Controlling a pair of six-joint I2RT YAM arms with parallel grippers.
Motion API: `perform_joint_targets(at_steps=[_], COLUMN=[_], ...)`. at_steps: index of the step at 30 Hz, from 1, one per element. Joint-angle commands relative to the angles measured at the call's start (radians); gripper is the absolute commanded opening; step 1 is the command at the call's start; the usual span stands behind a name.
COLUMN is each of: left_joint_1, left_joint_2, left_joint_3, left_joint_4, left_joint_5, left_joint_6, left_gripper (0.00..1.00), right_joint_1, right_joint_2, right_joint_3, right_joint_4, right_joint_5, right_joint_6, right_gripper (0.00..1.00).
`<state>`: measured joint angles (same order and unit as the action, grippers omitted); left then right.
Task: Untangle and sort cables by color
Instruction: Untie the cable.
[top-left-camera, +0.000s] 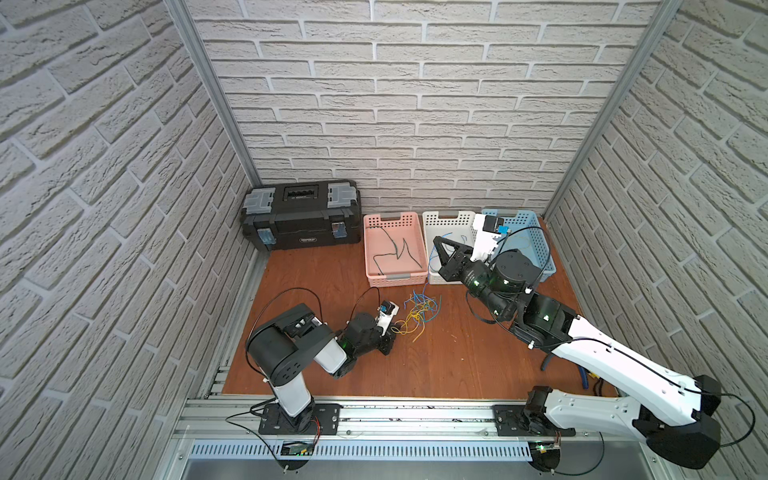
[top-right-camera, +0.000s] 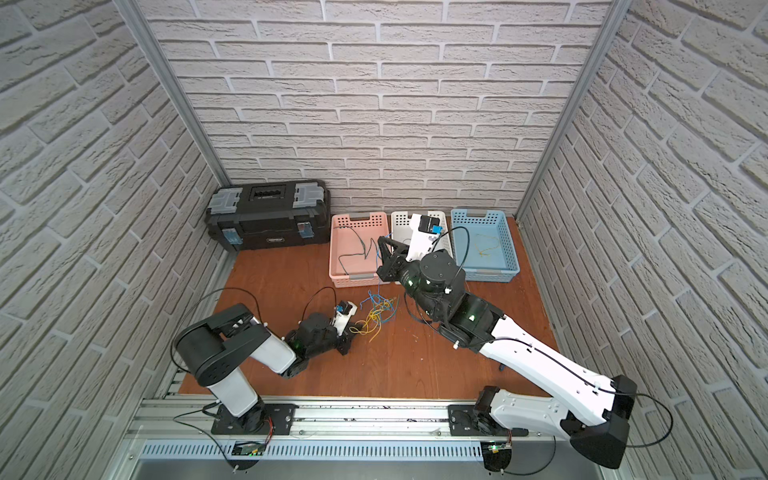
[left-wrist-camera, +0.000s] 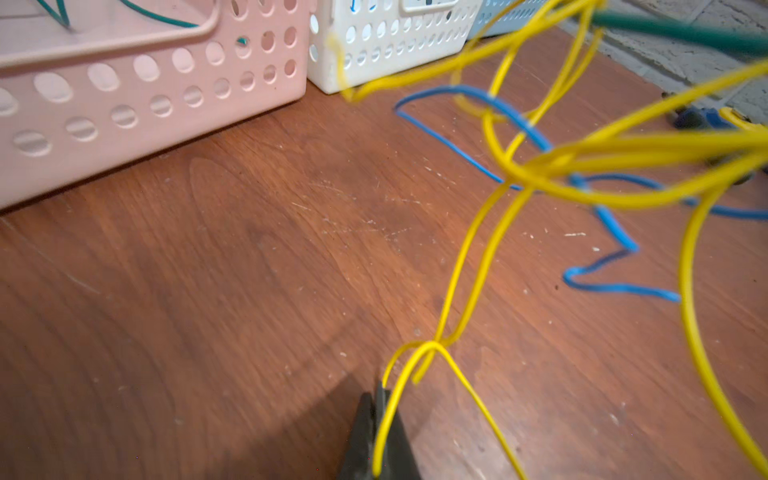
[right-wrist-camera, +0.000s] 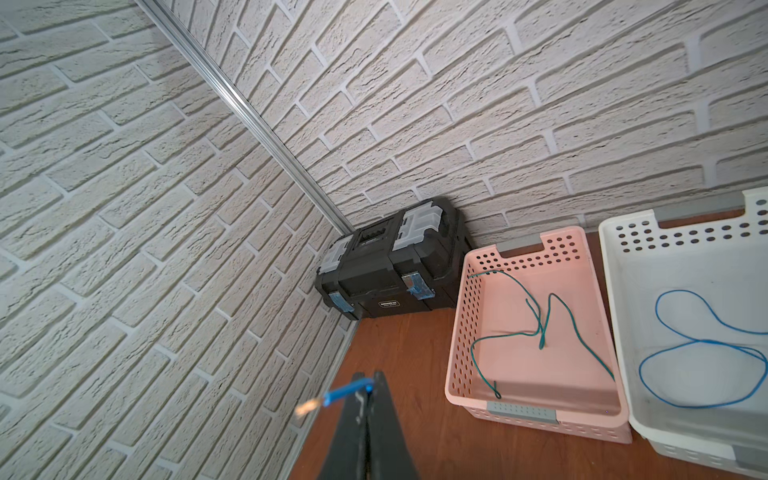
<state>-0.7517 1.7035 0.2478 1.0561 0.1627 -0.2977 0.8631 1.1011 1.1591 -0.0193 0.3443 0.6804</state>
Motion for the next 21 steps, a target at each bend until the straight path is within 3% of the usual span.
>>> perform_joint_targets(at_steps=[1,6,10,15,21], left_joint_1=[0.007,0.008,0.017,0.019,0.026], left_joint_2=[-0.025,-0.072,-0.061,-0.057,-0.077], left_joint_3=[-0.022,-0.015,-0.030,-0.035,-0.040], left_joint_4=[0.081,-0.025,-0.008,-0.009,-0.024], left_joint_5=[0.006,-0.026,-0.052,-0.073,-0.093], left_joint_6=[-0.006,0.032,0.018,0.015,0.018], left_gripper=[0.00,0.00,0.00,0.00,0.00], right_joint_1=[-0.003,-0.009,-0.025,-0.027,-0.027], right_joint_2=[0.011,0.001,-0.011,0.006,-0.003], right_joint_3=[0.014,0.003,0.148,0.325,0.336], right_joint_4=[0.019,0.066,0.069,0.013,-0.018], right_joint_5=[-0.025,0.083,0.160,0.169,0.143], right_joint_6=[-0.007,-0.059,-0.174,-0.280,-0.283], right_gripper=[0.03,0.03,0.03,0.03,0.03])
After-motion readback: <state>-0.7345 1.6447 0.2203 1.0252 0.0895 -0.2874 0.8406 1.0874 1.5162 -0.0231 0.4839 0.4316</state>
